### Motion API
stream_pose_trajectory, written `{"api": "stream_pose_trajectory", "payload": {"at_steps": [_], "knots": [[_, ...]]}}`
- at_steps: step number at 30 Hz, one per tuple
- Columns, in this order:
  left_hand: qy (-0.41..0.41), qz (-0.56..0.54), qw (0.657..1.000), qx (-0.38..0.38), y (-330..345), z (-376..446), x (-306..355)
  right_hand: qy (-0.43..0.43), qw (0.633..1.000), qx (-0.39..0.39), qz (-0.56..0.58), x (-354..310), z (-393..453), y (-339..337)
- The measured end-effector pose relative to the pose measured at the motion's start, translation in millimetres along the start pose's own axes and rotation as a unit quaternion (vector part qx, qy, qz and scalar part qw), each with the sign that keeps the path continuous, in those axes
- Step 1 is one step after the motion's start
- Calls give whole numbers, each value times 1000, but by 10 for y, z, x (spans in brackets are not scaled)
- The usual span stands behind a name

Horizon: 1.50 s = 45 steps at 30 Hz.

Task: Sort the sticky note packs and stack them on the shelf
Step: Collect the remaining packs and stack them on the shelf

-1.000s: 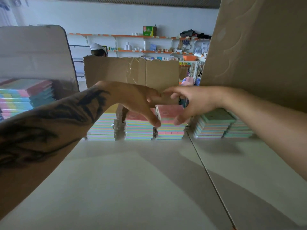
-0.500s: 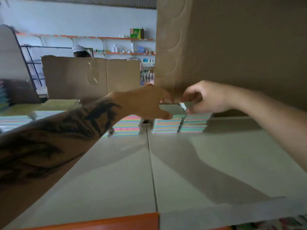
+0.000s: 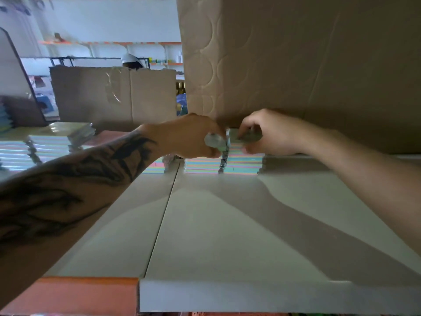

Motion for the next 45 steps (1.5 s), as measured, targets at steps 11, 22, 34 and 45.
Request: {"api": "stream_pose_trajectory", "payload": {"at_steps": [11, 22, 34, 45], "knots": [[-15, -47, 999, 20, 44, 59, -159, -6, 1000, -11, -8, 28, 31, -6], [-70, -30, 994, 78, -345, -677, -510, -103, 993, 43, -34, -830, 101, -65], [-231, 49, 971, 21, -581, -2338, -2623, -150, 988, -12, -20, -2569, 974, 743], [-85, 43, 995, 9, -167, -2314, -3247, 5, 999, -54, -5, -3076, 1838, 1328]]}}
Point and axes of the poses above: each hand's wrist, its own z-axis towards the middle knuckle, its own y-axis out of the palm, x = y × z, the point moved 6 cm from there along z, towards the middle knuckle, and after that the axes turned 5 degrees about z, right-handed, at the moved point
